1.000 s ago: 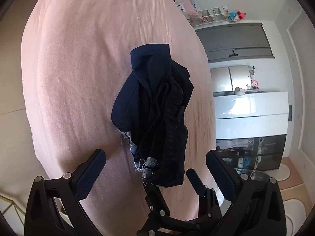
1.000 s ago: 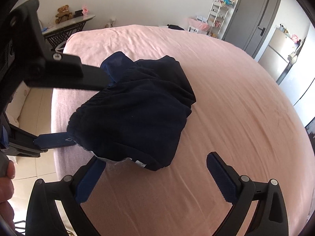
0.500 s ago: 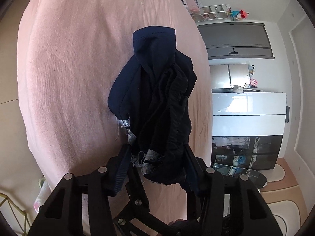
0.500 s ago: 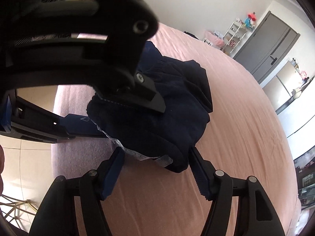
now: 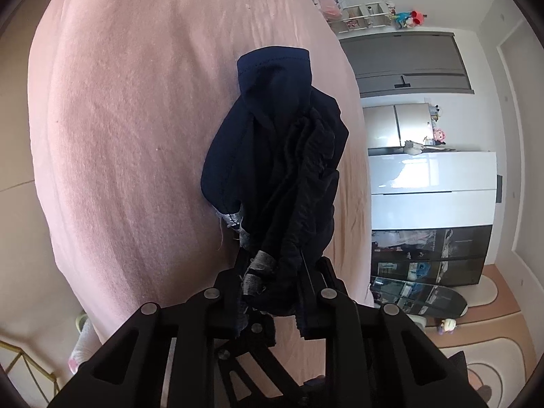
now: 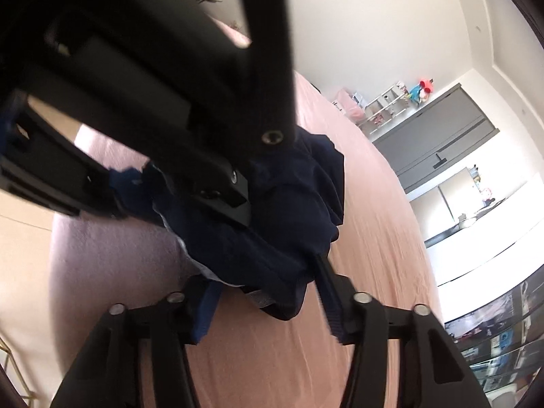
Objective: Fold clothes
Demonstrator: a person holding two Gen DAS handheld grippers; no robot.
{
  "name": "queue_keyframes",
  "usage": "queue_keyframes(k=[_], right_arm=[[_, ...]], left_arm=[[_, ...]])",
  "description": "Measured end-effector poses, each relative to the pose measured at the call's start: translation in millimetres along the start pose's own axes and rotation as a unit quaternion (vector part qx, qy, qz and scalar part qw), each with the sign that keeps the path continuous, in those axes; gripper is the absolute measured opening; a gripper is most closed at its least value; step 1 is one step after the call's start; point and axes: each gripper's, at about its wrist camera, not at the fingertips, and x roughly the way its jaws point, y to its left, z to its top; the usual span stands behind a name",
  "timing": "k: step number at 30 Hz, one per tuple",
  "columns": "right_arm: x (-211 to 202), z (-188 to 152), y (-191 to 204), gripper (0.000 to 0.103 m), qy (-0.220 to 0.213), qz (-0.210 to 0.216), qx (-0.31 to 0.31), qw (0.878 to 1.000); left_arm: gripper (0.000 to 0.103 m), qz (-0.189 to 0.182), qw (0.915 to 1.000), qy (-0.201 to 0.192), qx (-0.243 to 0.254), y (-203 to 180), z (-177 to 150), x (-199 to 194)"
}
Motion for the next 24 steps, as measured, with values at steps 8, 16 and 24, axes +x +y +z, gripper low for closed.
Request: queue_keyframes(k=[8, 16, 24], right_arm=[[12.5, -2.1, 14.4, 0.008, 0.015, -0.018, -0.014, 1.0], [11.5, 1.1, 16.3, 0.008, 0.01, -0.032, -0.013, 0.999], [5.4, -4.4, 9.0, 0.008, 0.016, -0.057, 0.002, 0.998]], left_arm=[[0.018, 0.011, 0.9999, 0.003, 0.009, -2.0, -0.8, 0.6], [0.018, -0.002, 0.9997, -0.004, 0.024, -15.7, -2.5, -7.6], [0.017, -0.012, 0.9986, 0.013, 0.051, -43.9, -14.1, -7.6]])
